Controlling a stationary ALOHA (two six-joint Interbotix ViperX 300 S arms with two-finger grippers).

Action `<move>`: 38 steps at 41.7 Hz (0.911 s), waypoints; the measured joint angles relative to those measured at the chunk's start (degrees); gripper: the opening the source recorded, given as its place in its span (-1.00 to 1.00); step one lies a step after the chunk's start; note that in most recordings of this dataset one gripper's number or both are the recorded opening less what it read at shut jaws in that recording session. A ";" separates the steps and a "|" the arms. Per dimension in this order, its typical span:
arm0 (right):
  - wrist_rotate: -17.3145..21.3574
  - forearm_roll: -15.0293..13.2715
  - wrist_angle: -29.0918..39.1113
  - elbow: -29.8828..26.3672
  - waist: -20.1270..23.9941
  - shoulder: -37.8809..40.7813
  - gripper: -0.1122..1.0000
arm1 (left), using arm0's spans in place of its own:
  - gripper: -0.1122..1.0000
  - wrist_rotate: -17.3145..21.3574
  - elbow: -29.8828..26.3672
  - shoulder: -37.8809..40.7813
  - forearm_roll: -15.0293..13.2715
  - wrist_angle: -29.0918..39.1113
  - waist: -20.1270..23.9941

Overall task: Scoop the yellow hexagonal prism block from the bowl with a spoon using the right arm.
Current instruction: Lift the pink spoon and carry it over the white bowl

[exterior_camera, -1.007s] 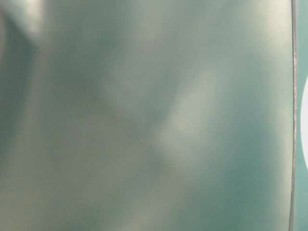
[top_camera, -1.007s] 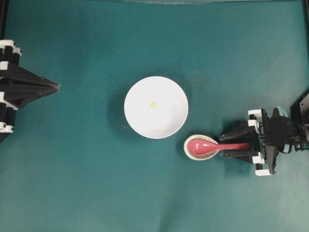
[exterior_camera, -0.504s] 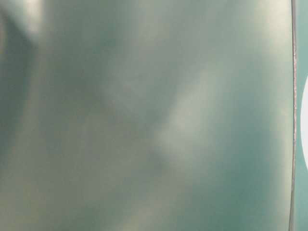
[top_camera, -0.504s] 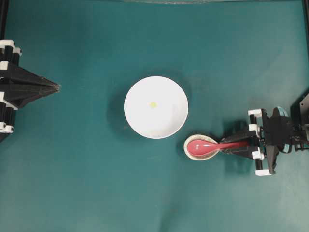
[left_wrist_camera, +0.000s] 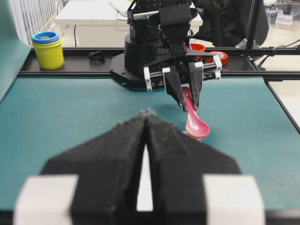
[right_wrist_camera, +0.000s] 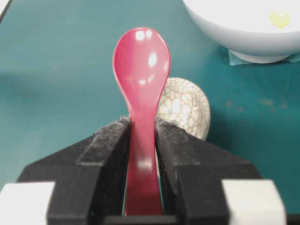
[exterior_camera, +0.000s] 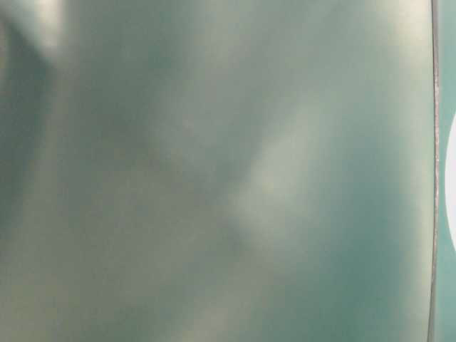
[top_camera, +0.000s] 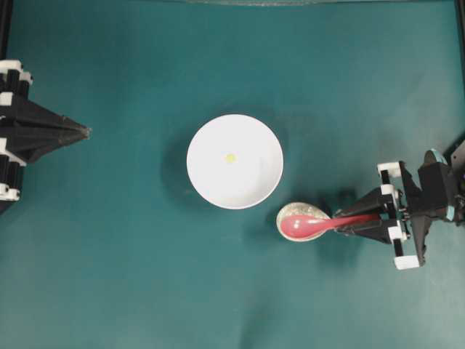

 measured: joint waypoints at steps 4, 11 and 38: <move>-1.76 -0.09 4.92 -0.18 -1.67 -4.83 -0.37 | -0.80 0.00 0.00 0.00 0.00 0.09 0.00; -5.45 0.00 15.56 -1.58 -6.15 -12.57 -0.37 | -0.80 0.09 0.00 0.00 -0.09 0.53 0.00; -15.12 -0.97 68.29 -22.76 -29.62 -19.78 -0.37 | -0.80 2.29 0.00 0.00 0.09 2.29 0.00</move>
